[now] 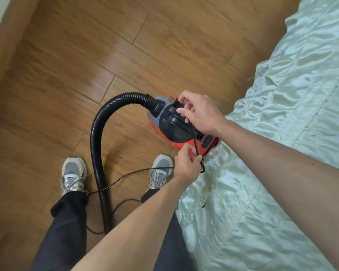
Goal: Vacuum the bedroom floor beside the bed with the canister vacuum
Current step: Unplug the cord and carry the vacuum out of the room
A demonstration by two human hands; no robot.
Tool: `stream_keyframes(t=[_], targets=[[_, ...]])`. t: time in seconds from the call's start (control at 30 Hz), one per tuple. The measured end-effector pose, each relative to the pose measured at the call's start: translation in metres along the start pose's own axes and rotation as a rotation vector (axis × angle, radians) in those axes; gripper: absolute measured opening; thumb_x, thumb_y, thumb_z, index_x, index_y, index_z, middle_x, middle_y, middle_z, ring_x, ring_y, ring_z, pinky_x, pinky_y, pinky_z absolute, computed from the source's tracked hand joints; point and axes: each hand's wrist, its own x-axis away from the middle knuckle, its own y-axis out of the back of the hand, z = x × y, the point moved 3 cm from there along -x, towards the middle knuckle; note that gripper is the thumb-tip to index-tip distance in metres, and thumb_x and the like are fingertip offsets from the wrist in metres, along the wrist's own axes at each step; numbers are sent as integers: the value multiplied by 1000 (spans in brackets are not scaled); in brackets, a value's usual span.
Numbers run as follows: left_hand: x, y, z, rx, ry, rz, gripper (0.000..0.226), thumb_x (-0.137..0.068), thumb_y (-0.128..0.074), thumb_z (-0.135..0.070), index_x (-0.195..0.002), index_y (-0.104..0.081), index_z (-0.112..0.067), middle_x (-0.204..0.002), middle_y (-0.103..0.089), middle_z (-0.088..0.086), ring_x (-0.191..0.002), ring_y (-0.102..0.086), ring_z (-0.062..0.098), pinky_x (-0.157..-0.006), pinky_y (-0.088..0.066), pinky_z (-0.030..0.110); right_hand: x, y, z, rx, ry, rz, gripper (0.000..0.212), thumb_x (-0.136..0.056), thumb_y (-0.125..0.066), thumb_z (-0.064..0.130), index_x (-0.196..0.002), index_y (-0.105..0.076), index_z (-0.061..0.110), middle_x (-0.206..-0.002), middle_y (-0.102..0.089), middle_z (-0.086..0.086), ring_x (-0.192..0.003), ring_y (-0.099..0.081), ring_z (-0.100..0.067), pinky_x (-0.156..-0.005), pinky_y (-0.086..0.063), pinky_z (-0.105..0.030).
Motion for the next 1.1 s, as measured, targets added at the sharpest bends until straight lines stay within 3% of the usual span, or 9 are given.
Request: stream_keyframes(t=[0.13,0.33,0.57,0.67,0.83,0.93,1.0,1.1], targets=[[-8,-14,4,120,79,-39,28,-91,-64,-7,-76,-46,-23,-74,-61,5,-81,-71,32,-80,-59,50,-8,-7,-4,118,57,79,10,-96,-59,24,-103,-54,19,-83,-66,-2,-76,-65,-23,-71,-52,-37],[-25,-36,10,243,165,-60,29,-87,-67,-5,-75,-47,-22,-84,-71,19,-79,-74,31,-81,-60,48,-13,-22,-11,257,149,97,16,-96,-62,26,-106,-57,15,-96,-57,-5,-85,-56,-25,-79,-48,-42],[-44,-44,18,316,208,-18,26,-87,-69,-5,-77,-48,-17,-76,-72,13,-73,-75,28,-80,-61,48,-19,-40,-23,252,110,123,19,-97,-59,28,-113,-55,17,-104,-48,-5,-89,-55,-23,-83,-48,-40],[-51,-43,18,373,206,23,19,-84,-70,-3,-82,-52,-9,-85,-71,21,-69,-74,33,-75,-62,49,-20,-48,-26,247,87,126,20,-98,-56,27,-116,-56,19,-106,-49,-6,-94,-54,-25,-87,-47,-42],[-56,-33,13,411,197,81,12,-82,-69,-4,-91,-61,-2,-84,-65,19,-65,-65,29,-71,-59,41,-12,-63,-32,167,72,44,22,-98,-54,22,-119,-60,18,-104,-53,-8,-96,-56,-28,-87,-47,-44],[-51,-9,22,328,222,135,23,-85,-73,-8,-100,-56,-2,-93,-70,18,-76,-72,32,-68,-61,38,-9,-67,-35,117,61,-43,26,-99,-55,21,-122,-64,15,-105,-59,-8,-99,-57,-24,-87,-45,-33],[-50,23,40,236,249,122,24,-89,-73,-12,-94,-50,-8,-89,-67,14,-71,-69,28,-61,-61,34,-5,-70,-37,111,69,-92,30,-99,-55,19,-127,-65,13,-100,-61,-9,-97,-59,-24,-84,-41,-26],[-53,88,77,49,309,26,22,-91,-71,-20,-90,-50,-12,-88,-69,13,-61,-66,20,-63,-63,36,1,-76,-39,95,90,-151,34,-99,-56,16,-132,-63,9,-89,-61,-12,-85,-59,-26,-78,-45,-31]])
